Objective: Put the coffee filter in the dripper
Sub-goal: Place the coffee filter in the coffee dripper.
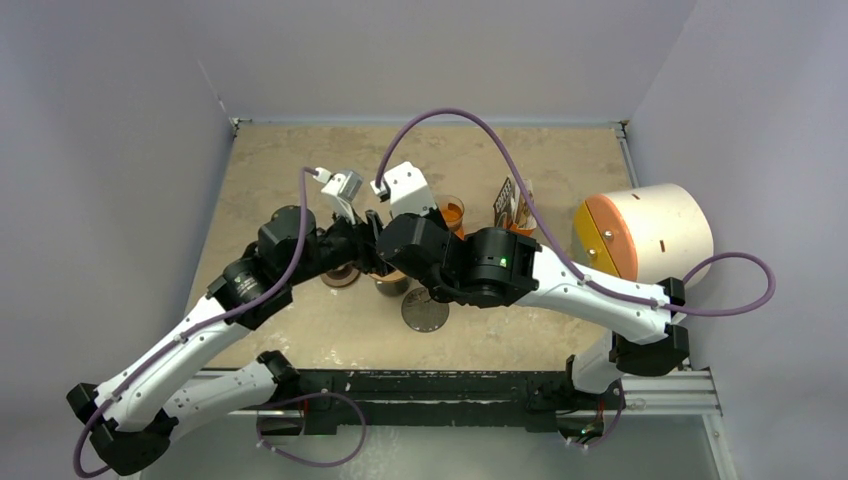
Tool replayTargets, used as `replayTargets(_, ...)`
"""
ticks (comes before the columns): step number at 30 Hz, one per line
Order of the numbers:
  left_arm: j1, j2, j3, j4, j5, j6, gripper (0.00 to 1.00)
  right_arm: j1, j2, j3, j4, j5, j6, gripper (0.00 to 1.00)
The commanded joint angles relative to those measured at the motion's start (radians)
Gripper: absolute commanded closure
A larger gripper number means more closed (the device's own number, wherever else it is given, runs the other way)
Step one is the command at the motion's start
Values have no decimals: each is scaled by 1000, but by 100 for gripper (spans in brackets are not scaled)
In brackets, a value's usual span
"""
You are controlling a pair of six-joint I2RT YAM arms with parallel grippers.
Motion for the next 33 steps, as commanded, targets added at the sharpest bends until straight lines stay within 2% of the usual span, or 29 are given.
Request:
replayTargets(1, -20, 9, -2, 50, -84, 36, 38, 6, -26, 27, -4, -10, 49, 100)
replayTargets(18, -27, 10, 18, 43, -126, 76, 38, 7, -71, -53, 6, -27, 68, 100)
replayTargets(33, -28, 50, 43, 17, -223, 124, 40, 11, -93, -82, 35, -141, 92, 100)
